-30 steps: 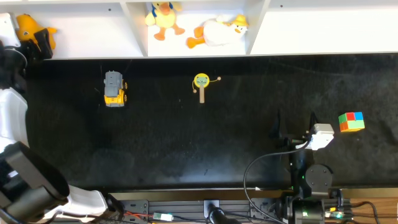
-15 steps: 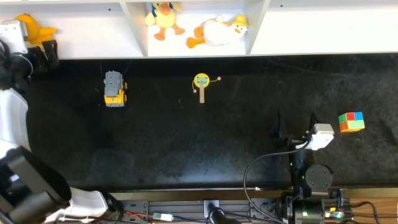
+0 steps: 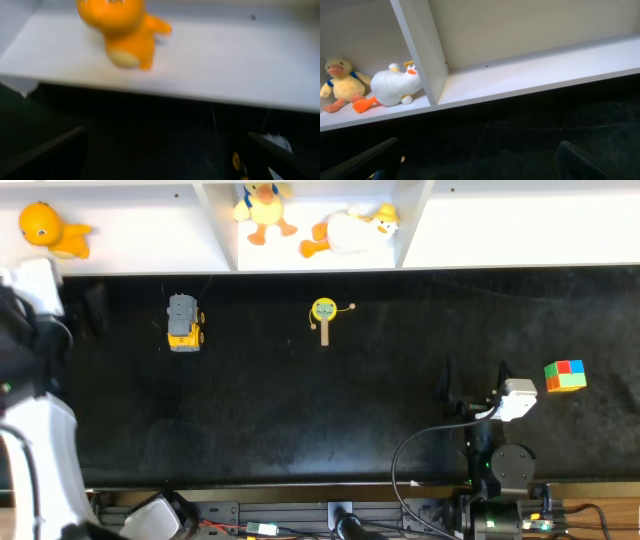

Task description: Store Toys

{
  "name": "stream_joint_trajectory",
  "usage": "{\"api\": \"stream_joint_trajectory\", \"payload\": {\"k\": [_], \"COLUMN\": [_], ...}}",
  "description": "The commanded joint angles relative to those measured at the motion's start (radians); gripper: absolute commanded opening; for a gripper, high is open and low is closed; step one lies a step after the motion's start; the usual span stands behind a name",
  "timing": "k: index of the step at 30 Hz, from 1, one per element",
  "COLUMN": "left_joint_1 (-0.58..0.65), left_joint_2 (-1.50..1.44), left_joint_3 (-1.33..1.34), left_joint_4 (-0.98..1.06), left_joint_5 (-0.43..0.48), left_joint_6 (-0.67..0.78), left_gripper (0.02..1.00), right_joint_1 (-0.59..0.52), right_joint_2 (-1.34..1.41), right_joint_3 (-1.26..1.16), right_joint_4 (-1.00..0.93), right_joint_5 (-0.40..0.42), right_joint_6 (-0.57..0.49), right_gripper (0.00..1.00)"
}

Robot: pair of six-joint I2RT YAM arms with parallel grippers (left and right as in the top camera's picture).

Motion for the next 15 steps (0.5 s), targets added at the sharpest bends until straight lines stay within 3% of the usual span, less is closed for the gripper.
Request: {"api": "stream_joint_trajectory", "payload": {"k": [1, 8, 15], "left_joint_1": [0.006, -0.038, -0.23], "left_joint_2": [-0.07, -0.084, -0.071], "left_joint_3": [-0.073, -0.087, -0.087], "left_joint_4": [-0.05, -0.222, -0.283], "left_joint_5": [0.02, 0.025, -0.014], "left_joint_6": [-0.05, -0.039, -0.029], "left_gripper": [0.998, 0.998, 0.998], "right_joint_1": [0.005, 0.005, 0.005], "right_joint_2": [-0.01, -0.01, -0.01], "right_joint_3": [-0.013, -0.013, -0.013], "right_joint_4": [0.005, 0.005, 0.005], "right_joint_5": [0.011, 0.011, 0.011], "right_joint_6": [0.003, 0.003, 0.003], "right_gripper": [0.996, 0.996, 0.996]}}
